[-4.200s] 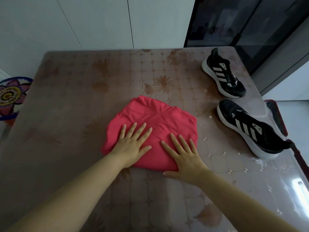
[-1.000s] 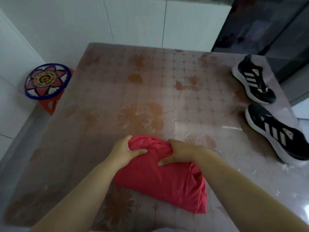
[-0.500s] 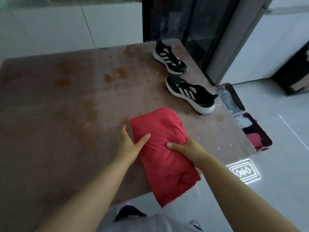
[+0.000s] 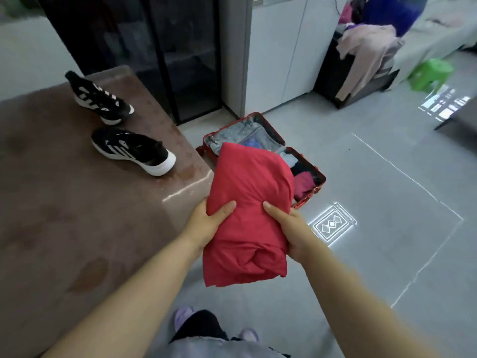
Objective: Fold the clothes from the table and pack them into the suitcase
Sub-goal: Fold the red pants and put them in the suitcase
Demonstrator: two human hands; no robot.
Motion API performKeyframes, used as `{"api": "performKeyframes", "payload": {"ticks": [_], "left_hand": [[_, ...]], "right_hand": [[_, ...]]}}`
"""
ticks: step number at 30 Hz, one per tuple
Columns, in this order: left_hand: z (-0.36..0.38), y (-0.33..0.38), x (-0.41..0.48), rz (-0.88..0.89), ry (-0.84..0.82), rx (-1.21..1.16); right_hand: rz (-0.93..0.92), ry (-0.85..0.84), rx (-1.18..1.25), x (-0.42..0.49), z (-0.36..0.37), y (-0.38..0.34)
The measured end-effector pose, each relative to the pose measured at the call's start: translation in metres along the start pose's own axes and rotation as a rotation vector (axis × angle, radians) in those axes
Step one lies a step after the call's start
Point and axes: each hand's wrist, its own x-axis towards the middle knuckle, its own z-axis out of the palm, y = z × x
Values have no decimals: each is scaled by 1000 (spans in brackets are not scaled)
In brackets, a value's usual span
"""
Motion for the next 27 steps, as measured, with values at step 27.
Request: {"api": "performKeyframes", "payload": {"ticks": [27], "left_hand": [[224, 30, 344, -210, -237, 432]], "right_hand": [[272, 331, 487, 283, -233, -156]]}}
